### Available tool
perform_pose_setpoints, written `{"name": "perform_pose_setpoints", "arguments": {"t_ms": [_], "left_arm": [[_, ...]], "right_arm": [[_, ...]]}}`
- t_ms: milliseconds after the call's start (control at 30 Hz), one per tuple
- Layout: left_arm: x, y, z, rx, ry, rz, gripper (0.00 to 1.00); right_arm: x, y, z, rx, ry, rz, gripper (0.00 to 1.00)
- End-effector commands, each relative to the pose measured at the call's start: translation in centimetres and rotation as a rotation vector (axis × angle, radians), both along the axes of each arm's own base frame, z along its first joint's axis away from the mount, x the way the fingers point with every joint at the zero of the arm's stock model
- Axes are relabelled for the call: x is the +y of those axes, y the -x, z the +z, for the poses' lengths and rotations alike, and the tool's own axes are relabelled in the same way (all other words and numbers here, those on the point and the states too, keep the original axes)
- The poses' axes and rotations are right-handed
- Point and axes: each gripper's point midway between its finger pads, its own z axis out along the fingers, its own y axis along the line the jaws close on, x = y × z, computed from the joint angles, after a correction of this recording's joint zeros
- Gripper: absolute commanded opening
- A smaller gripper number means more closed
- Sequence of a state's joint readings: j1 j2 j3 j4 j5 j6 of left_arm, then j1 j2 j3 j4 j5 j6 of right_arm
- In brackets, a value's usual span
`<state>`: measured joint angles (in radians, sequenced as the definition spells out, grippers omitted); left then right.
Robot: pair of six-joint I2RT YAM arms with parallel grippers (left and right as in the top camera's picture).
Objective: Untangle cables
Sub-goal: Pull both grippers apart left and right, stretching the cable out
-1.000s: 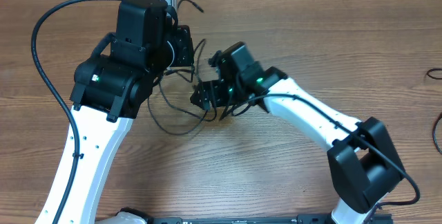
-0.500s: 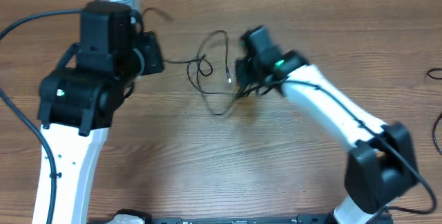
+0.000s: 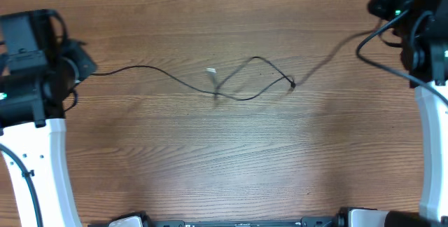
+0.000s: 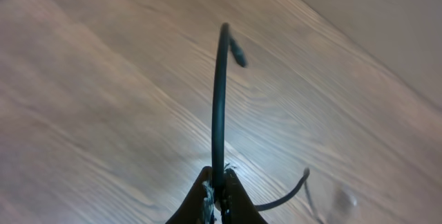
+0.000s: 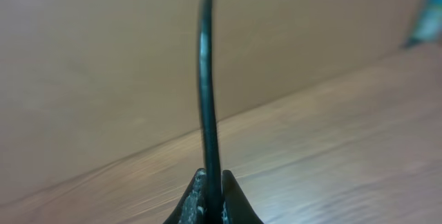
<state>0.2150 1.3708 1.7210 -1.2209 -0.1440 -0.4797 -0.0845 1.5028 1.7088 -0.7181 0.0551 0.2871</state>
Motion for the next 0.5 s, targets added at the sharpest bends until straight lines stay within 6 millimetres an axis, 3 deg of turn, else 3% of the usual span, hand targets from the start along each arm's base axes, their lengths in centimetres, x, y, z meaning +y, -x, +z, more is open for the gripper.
{"name": "perform_pose_setpoints", "arguments": {"t_ms": [0, 200, 467], "left_arm": [[2.6, 1.0, -0.1, 0.002, 0.004, 0.103, 0.04], [5.6, 2.9, -0.5, 0.024, 0.017, 0.218, 0.04], [9.6, 7.0, -1.5, 0.043, 0.095, 0.478, 0.04]], "right_arm": [[-3.0, -0.5, -1.3, 0.025, 0.005, -0.049, 0.04], [-7.3, -1.0, 0.3, -0.044, 0.089, -0.109, 0.04], [-12.2, -1.4, 7.8, -0.337, 0.206, -0.206, 0.04]]}}
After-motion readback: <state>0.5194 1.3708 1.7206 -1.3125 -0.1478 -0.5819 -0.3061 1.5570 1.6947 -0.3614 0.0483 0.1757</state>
